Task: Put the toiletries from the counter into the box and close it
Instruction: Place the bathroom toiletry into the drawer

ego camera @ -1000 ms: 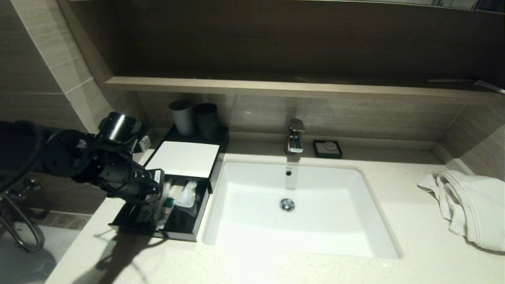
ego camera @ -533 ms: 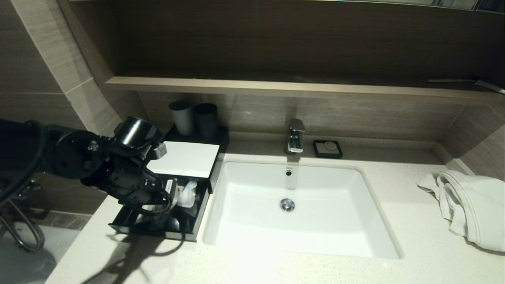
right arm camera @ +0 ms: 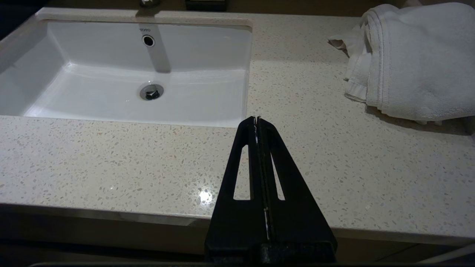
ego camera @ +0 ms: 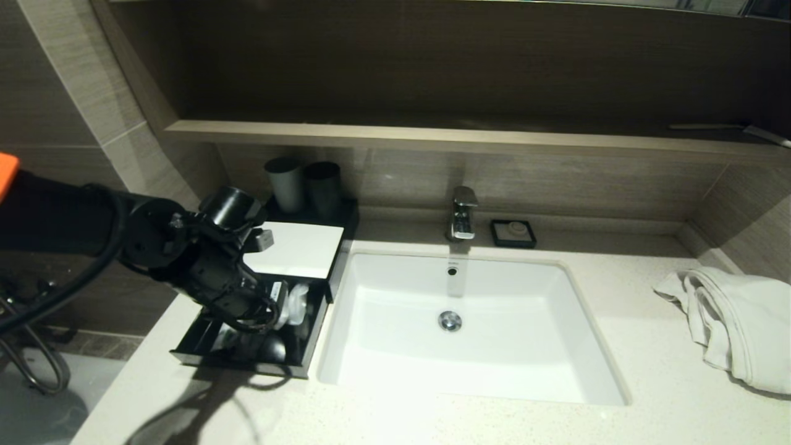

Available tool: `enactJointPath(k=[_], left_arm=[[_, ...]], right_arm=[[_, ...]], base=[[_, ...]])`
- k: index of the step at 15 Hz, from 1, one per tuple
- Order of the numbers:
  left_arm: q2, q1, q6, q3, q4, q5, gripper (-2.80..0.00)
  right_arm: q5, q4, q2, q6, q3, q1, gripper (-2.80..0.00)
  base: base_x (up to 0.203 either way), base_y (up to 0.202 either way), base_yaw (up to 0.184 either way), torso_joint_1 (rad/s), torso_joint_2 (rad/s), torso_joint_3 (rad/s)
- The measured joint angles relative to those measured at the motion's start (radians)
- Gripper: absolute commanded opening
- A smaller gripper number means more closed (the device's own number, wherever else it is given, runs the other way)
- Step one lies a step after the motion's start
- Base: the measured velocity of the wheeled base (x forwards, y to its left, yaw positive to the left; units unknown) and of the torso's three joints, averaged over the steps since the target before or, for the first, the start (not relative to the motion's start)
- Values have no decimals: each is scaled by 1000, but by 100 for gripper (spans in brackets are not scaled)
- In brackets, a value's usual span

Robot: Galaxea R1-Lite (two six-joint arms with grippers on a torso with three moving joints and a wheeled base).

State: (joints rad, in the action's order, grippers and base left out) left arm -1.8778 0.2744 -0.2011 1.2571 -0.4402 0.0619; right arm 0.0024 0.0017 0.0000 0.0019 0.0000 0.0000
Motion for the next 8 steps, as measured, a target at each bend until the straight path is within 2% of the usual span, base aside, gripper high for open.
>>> enactJointPath(k=[8], left_arm=[[-94, -9, 10, 80, -3, 1, -280]], right_arm=[[0, 0, 0, 0, 0, 0, -280]], base=[[0, 0, 0, 0, 0, 0]])
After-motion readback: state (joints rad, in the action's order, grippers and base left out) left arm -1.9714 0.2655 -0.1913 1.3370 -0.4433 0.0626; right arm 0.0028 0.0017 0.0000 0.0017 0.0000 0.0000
